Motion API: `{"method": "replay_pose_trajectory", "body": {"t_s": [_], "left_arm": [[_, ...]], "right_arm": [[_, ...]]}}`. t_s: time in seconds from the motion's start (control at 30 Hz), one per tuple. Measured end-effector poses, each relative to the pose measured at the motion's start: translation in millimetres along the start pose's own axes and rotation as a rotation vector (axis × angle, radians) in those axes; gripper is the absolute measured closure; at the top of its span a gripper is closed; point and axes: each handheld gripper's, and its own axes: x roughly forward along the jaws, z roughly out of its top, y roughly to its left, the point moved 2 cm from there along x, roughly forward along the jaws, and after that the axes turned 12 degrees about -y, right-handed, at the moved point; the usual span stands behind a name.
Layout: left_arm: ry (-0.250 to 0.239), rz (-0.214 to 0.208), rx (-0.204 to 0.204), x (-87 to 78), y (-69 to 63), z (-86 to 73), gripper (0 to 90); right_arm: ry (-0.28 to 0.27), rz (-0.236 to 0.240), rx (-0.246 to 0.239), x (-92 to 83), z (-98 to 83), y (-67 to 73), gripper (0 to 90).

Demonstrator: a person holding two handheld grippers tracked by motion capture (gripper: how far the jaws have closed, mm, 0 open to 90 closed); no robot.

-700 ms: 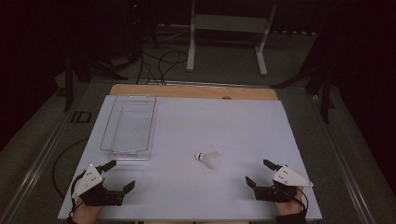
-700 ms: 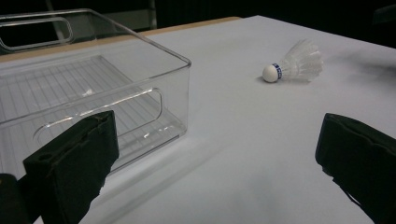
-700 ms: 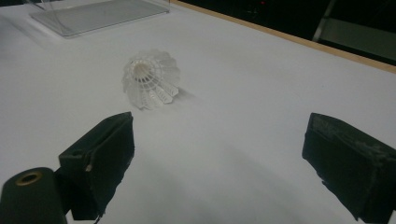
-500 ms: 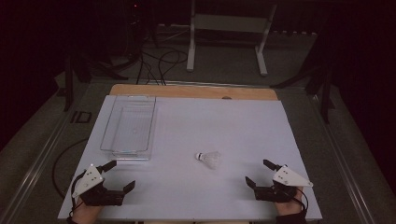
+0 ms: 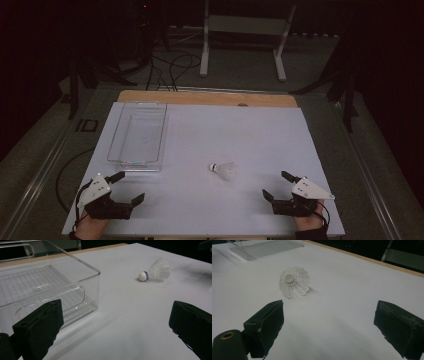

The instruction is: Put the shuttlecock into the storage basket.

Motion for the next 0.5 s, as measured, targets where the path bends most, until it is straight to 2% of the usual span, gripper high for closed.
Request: {"method": "replay_pose_trajectory", "body": {"t_s": [0.17, 0.33, 0.5], "left_arm": [[0.032, -0.017, 0.014, 0.4, -0.5, 9.2, 0.4], [0.062, -0.033, 0.011, 1.5, -0.9, 15.4, 0.3], [0.089, -0.065, 0.021, 2.6, -3.7, 19.9, 0.3]], "right_arm": [[0.000, 0.003, 0.005, 0.1, -0.3, -0.5, 9.2], [0.004, 0.005, 0.005, 0.1, -0.1, 0.2, 9.3], [0.003, 0.009, 0.007, 0.2, 0.0, 0.4, 9.3]]}}
